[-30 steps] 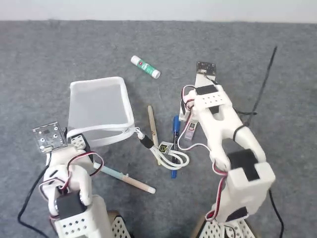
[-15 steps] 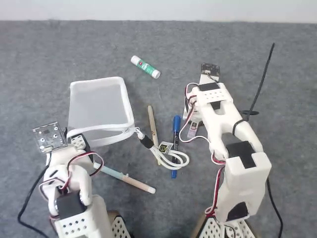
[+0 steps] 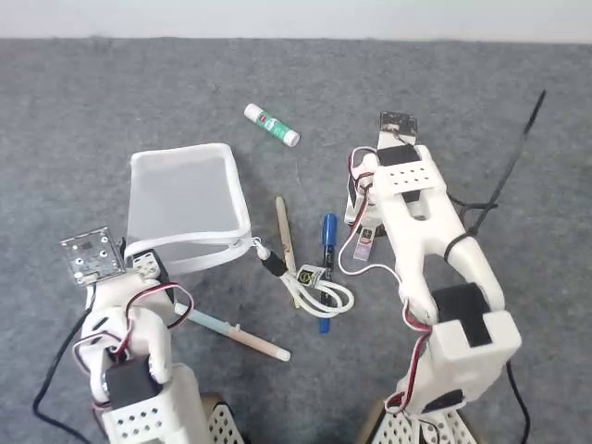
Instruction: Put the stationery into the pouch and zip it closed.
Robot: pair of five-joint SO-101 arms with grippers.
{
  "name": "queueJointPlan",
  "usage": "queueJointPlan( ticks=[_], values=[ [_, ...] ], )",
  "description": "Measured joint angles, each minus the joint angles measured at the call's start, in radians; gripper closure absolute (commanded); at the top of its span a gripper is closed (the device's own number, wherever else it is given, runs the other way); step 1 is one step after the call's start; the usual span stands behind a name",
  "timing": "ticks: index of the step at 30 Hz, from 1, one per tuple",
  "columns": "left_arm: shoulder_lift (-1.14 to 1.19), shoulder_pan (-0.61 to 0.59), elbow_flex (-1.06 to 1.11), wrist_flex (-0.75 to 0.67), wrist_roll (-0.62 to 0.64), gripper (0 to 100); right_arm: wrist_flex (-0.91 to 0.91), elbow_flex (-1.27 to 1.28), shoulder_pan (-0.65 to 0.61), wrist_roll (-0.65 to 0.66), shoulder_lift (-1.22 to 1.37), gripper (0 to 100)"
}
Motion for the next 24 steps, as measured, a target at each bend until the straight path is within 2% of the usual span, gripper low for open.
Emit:
queueJointPlan(
  ticks=[7,13,24],
  values=[
    [0.000,0.000,0.000,0.000,0.000,99,0.043,0.051,-0.003,0.000,-0.147,99.3],
    [0.000,0.000,0.000,0.000,0.000,99,0.044,0.192,-0.078,0.000,-0.354,99.3],
    [0.000,0.000,0.000,0.000,0.000,99,-0.147,0.503,-0.192,0.000,-0.750,99.3]
  ],
)
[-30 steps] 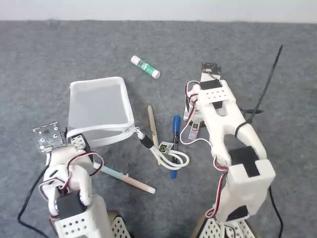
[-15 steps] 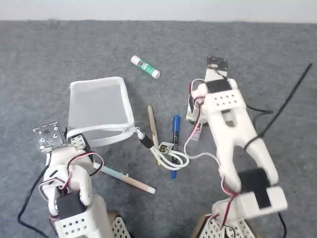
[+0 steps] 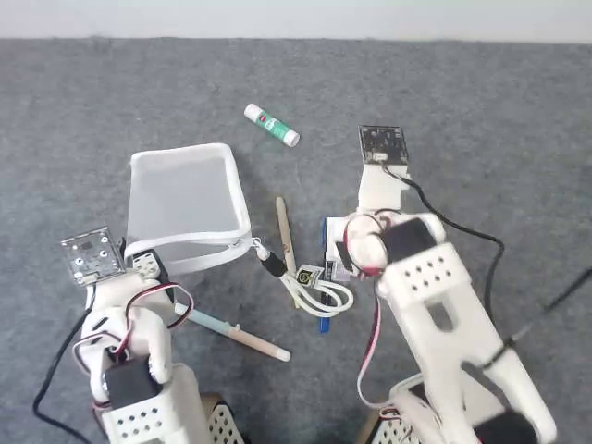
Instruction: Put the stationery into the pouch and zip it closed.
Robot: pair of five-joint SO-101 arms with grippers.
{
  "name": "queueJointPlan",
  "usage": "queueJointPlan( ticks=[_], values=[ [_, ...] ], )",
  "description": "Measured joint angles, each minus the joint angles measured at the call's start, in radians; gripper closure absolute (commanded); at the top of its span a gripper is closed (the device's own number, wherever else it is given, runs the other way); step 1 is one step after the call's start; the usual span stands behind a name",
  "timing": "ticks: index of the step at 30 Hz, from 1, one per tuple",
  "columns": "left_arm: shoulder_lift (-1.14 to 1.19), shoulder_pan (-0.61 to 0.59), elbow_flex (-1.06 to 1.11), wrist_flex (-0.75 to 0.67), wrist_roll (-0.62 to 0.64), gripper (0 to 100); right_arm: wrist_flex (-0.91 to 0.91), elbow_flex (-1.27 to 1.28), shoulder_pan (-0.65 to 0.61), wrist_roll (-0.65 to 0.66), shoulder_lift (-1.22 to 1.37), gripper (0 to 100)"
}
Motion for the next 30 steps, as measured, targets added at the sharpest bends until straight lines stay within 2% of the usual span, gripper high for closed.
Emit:
queueJointPlan(
  ticks=[16,24,30],
  values=[
    [0.000,0.000,0.000,0.000,0.000,99,-0.020,0.029,-0.018,0.000,-0.310,99.3],
    [0.000,0.000,0.000,0.000,0.000,99,-0.101,0.029,-0.249,0.000,-0.460,99.3],
    [0.000,0.000,-0.049,0.031,0.000,99,-0.242,0.029,-0.282,0.017,-0.512,99.3]
  ],
)
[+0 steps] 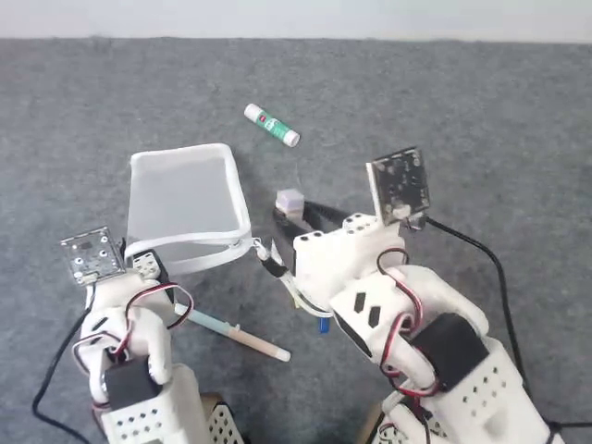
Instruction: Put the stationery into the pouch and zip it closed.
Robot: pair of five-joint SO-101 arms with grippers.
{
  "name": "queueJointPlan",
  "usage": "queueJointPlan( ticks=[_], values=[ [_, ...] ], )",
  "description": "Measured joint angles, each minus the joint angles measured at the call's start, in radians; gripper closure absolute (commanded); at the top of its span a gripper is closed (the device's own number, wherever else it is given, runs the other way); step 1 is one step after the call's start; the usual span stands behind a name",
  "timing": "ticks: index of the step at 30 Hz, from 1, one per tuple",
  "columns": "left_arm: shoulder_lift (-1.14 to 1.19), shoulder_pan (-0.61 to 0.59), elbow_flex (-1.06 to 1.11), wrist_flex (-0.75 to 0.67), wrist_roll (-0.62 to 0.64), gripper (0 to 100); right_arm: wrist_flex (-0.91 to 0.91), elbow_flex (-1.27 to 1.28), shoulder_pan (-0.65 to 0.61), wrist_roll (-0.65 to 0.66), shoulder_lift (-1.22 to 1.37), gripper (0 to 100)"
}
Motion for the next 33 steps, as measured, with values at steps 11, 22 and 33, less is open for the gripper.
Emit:
queueJointPlan(
  ticks=[11,22,33],
  values=[
    [0.000,0.077,-0.153,0.071,0.000,99,-0.443,0.000,-0.051,0.275,0.000,99.3],
    [0.041,0.216,-0.318,0.103,0.000,99,-0.582,0.164,-0.146,0.304,-0.002,99.3],
    [0.534,0.267,-0.601,0.104,0.000,99,-0.755,0.321,-0.147,0.310,-0.003,99.3]
  ],
)
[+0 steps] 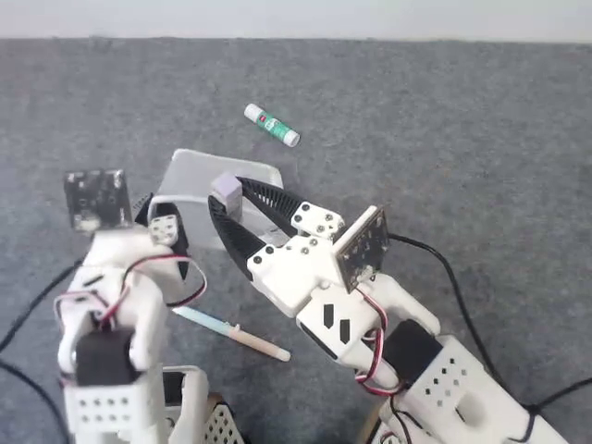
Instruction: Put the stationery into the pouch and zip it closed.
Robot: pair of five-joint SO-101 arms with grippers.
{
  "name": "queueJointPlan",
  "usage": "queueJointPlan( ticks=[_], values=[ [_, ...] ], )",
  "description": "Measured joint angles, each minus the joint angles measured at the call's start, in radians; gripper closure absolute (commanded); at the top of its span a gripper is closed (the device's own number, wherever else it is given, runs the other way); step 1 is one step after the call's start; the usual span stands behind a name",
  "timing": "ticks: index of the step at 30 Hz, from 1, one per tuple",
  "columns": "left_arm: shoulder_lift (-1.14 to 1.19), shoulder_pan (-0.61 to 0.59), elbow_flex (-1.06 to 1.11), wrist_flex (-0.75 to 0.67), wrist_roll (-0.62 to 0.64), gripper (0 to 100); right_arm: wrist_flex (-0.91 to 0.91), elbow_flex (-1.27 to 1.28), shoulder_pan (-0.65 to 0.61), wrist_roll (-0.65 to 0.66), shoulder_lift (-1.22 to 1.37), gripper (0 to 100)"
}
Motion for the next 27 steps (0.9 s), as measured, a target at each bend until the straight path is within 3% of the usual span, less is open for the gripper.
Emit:
queueJointPlan(
  ticks=[5,11,21,27],
  values=[
    [0.029,-0.002,-0.061,0.028,0.026,99,-0.124,0.100,0.002,0.000,0.000,99.3],
    [0.072,0.086,-0.077,0.032,0.048,99,-0.292,0.178,0.003,0.008,0.000,99.3],
    [0.092,0.103,-0.077,0.034,0.055,99,-0.399,0.249,0.009,0.161,0.002,99.3],
    [0.092,0.101,-0.077,0.052,0.055,99,-0.483,0.249,0.015,0.213,0.146,99.3]
  ],
)
